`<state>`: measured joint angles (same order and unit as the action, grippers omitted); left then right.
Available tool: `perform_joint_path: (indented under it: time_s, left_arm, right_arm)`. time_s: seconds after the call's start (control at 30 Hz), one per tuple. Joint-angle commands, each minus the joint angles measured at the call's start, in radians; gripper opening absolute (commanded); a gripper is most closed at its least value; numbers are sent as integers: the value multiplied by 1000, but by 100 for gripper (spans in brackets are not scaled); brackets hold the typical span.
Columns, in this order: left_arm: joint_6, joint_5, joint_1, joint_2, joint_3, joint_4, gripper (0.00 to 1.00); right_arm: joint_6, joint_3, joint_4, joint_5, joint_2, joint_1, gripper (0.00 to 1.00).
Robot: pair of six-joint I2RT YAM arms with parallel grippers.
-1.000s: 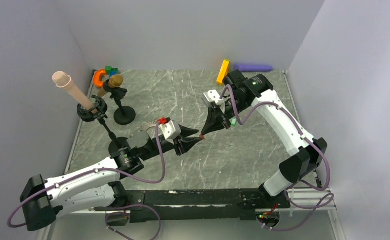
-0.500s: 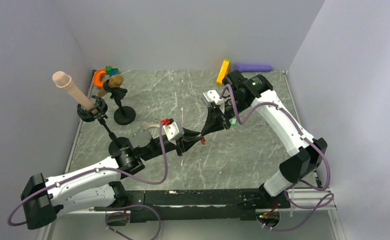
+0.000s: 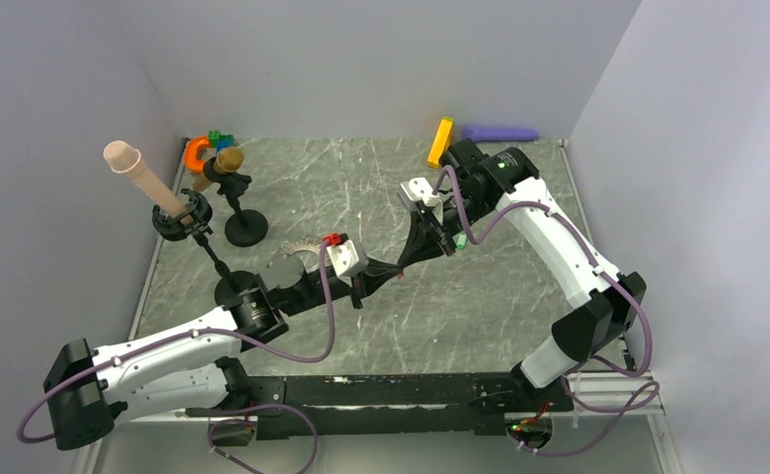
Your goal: Put the keys on the keyring
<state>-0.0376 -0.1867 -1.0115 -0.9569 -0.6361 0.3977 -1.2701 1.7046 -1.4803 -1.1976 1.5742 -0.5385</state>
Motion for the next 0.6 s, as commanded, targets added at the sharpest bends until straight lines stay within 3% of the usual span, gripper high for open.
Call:
perform_joint_path:
  time_s: [0.0,0.03,0.13,0.2,0.57]
  left_arm:
    - [0,-16,-6,8,-35,48,0]
    - [1,-11,-6,15,-24,57,0]
    - [2,9,-7,55,30,109,0]
    - [6,24,-7,83,70,152,0]
    - [-4,44,-12,137,154,259,0]
  right_arm:
    - [8,-7,29,-34,-27,-8,0]
    - [27,-8,42,-32,-29,-9,4]
    - [86,-9,70,-36,-35,-5,37]
    - [98,-9,73,-50,-40,3,52]
    - [65,-43,82,-131,-45,34,53]
